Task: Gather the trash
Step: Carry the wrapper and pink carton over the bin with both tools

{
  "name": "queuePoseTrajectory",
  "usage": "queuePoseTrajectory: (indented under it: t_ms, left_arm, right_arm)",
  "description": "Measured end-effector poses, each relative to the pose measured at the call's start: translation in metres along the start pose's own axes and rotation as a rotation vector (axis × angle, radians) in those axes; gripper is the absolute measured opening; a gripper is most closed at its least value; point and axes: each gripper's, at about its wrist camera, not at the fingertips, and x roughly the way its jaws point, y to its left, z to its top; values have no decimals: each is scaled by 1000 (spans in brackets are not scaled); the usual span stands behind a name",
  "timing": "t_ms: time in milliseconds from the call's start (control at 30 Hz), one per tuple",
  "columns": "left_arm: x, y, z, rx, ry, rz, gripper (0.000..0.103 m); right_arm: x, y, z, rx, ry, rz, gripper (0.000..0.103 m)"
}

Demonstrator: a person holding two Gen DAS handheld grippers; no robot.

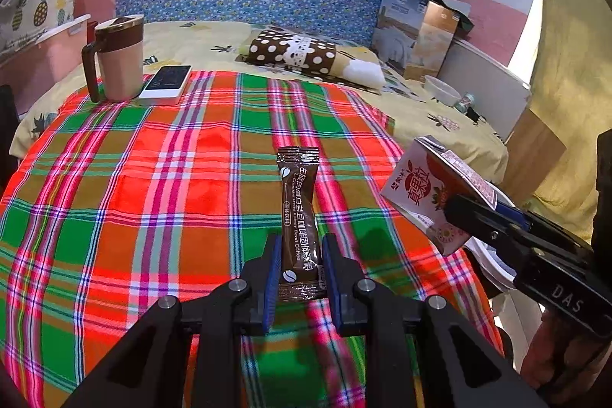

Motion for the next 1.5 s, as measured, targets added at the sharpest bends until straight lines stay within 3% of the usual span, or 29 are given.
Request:
queuePoseTrajectory:
  t_ms: [400, 1000, 1500]
  left_arm:
    - [-15, -28, -8, 43, -14, -36, 22]
    - [-2, -62, -9, 90, 8, -81, 22]
    - [31, -128, -5, 188, 55, -206, 22]
  right_arm:
    - [-19, -7, -12, 41, -32, -25, 39]
    - [-37, -35, -23, 89, -67, -78, 39]
    - [-62, -87, -36, 181, -84, -188, 39]
